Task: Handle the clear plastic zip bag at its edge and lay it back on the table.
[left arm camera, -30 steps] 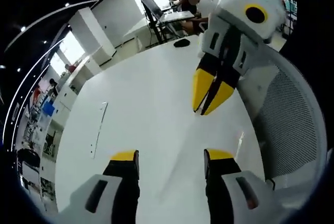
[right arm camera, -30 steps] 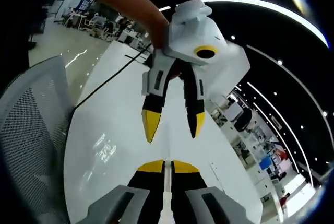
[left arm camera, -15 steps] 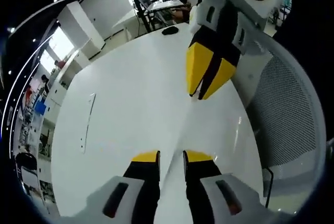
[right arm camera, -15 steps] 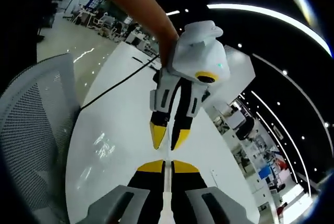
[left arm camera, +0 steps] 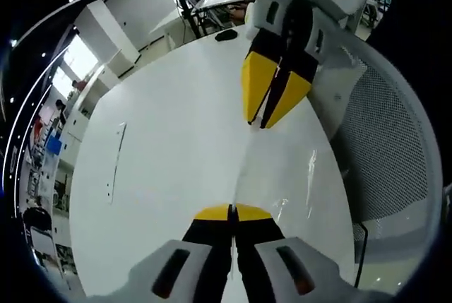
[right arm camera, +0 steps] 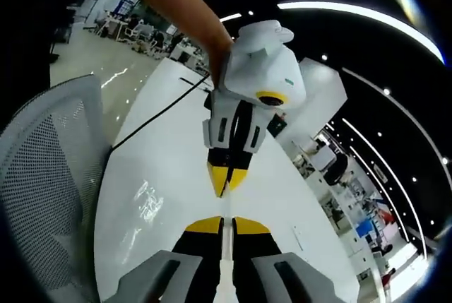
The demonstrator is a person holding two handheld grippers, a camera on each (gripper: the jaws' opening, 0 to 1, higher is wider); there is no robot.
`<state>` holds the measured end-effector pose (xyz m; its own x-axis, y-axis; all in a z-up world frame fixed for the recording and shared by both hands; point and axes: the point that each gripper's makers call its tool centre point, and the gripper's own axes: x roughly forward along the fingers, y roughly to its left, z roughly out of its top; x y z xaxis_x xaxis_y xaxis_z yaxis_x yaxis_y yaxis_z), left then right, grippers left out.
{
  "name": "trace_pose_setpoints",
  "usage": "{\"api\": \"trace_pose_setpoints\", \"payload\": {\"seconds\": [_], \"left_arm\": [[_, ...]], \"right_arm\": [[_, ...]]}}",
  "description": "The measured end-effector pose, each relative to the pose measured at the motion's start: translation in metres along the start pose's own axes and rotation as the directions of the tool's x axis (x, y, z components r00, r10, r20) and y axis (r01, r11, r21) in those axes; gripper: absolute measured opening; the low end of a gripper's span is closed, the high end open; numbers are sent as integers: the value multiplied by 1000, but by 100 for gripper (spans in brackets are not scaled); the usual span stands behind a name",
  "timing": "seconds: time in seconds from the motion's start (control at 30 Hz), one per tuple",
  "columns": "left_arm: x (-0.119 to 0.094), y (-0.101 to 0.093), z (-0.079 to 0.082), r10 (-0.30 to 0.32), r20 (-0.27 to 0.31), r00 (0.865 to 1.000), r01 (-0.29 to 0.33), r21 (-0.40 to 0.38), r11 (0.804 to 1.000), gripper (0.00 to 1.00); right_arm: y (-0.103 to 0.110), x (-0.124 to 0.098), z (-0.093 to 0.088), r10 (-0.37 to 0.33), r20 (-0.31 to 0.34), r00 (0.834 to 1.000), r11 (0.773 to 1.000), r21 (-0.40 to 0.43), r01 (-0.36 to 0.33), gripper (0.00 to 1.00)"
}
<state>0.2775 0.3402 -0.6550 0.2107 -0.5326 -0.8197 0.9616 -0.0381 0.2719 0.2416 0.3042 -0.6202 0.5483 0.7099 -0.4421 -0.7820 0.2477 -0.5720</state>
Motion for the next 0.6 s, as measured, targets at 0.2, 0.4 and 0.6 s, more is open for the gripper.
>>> {"api": "trace_pose_setpoints", "payload": {"seconds": [0.2, 0.4, 0.6], "left_arm": [[-1, 1, 0, 15, 4, 1000, -15, -2, 1000, 0], [-2, 1, 2, 28, 4, 1000, -28, 0, 1000, 0], [-2, 2, 1, 39, -5, 999, -39, -3, 999, 0]], "right_arm": [[-3, -1, -1, -1, -2, 1000, 990, 139, 1, 7], [-5, -4, -3, 1, -11, 1000, 986, 164, 1, 8], [-7, -7, -1, 12, -16, 1000, 980, 200, -9, 8]]}}
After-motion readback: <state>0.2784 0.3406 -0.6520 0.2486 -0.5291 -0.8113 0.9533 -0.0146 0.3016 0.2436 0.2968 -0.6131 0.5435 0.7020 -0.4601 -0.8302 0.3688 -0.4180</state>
